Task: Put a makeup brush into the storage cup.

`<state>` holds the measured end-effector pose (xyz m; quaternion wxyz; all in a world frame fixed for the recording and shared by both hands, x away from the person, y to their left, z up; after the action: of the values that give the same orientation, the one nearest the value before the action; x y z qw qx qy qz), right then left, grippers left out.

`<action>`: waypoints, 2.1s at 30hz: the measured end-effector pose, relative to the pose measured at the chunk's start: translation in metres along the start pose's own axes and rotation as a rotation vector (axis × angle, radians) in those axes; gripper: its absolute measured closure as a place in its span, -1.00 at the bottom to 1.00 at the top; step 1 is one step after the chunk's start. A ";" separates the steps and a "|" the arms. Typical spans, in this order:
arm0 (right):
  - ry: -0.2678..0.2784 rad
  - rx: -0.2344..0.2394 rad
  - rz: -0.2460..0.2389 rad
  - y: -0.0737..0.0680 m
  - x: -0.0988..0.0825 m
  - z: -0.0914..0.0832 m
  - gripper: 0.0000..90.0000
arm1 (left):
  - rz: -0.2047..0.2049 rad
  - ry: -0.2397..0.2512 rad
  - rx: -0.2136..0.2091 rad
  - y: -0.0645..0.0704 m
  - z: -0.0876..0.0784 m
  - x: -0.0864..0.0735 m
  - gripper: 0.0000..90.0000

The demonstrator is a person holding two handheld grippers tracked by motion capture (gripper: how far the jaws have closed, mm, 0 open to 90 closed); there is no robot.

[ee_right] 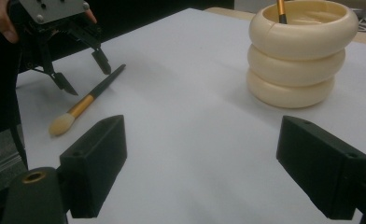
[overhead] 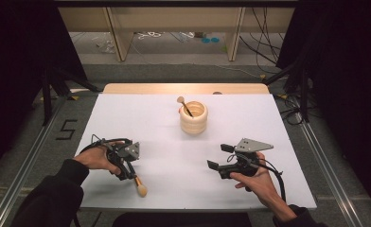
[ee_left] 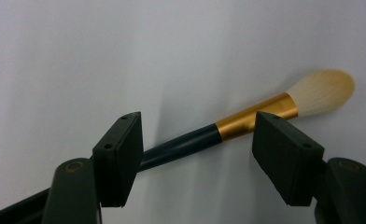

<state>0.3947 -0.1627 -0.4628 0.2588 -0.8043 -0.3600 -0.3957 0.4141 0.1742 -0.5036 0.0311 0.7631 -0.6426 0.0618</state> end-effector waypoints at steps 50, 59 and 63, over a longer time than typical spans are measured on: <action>0.004 0.016 0.021 -0.001 0.000 0.000 -0.62 | 0.074 -0.034 -0.062 -0.003 0.011 -0.002 -0.11; 0.018 0.025 0.012 -0.001 0.001 0.001 -0.62 | 0.087 -0.035 -0.075 -0.004 0.011 -0.004 -0.08; 0.013 0.038 0.026 -0.002 0.001 0.001 -0.62 | 0.101 -0.043 -0.077 -0.004 0.011 -0.005 -0.01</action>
<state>0.3938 -0.1607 -0.4625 0.2815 -0.8011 -0.3554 -0.3908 0.4173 0.1787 -0.5149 0.0433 0.7292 -0.6826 0.0220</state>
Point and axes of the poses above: each handheld gripper's, and its own axes: z roughly forward along the jaws, x roughly out of its top, y roughly to its right, the point moved 6 cm from there along z, roughly forward along the jaws, and after that the axes turned 9 degrees about -y, right-handed, at the moved point
